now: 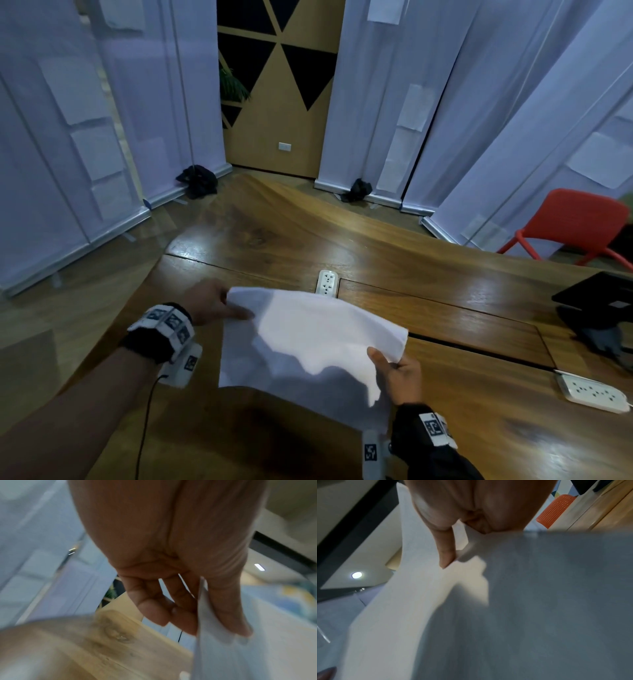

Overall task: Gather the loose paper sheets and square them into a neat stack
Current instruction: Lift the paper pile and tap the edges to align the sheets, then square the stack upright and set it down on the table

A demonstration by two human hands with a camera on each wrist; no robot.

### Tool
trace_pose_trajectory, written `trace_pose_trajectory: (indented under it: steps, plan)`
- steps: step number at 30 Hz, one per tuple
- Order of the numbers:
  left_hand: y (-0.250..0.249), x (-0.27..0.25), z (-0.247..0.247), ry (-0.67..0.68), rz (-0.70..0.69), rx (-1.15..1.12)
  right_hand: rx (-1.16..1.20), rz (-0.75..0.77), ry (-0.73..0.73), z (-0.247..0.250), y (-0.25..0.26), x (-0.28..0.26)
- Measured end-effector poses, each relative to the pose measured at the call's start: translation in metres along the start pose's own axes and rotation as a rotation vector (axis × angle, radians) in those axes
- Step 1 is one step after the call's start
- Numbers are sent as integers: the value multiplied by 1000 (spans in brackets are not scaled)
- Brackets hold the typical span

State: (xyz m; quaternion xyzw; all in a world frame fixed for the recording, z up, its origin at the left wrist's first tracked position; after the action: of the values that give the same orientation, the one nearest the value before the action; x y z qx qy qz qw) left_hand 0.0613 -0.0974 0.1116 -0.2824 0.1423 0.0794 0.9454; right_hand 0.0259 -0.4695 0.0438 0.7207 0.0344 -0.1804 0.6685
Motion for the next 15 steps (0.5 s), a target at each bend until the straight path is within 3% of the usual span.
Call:
trace_pose_trajectory:
  steps: [2, 5, 10, 12, 15]
  plan:
    - [1, -2, -1, -66, 0, -368, 111, -34, 12, 0, 9, 1]
    - [-8, -6, -20, -179, 52, -700, 225, -61, -2, -1, 11, 2]
    - [-6, -20, -65, -136, 189, -889, 380, -167, -145, 2, 3, -1]
    - [-5, -25, -91, -105, 221, -1096, 447, -230, -180, 1, -1, -2]
    - [-16, -29, -138, 72, 215, -1366, 505, -301, -176, -11, -8, -12]
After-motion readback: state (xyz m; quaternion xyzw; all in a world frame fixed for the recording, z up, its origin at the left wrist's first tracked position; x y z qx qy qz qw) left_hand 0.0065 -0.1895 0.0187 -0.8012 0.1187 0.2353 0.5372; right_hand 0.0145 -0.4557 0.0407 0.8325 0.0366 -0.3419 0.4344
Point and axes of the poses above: each hand's wrist, its own x-axis towards the middle knuckle, its own z-axis out of the back of the hand, y = z × x, the point moved 2 cm from there along x, towards the middle knuckle, and after that the axes turned 8 degrees about x, right-handed, at the moved point
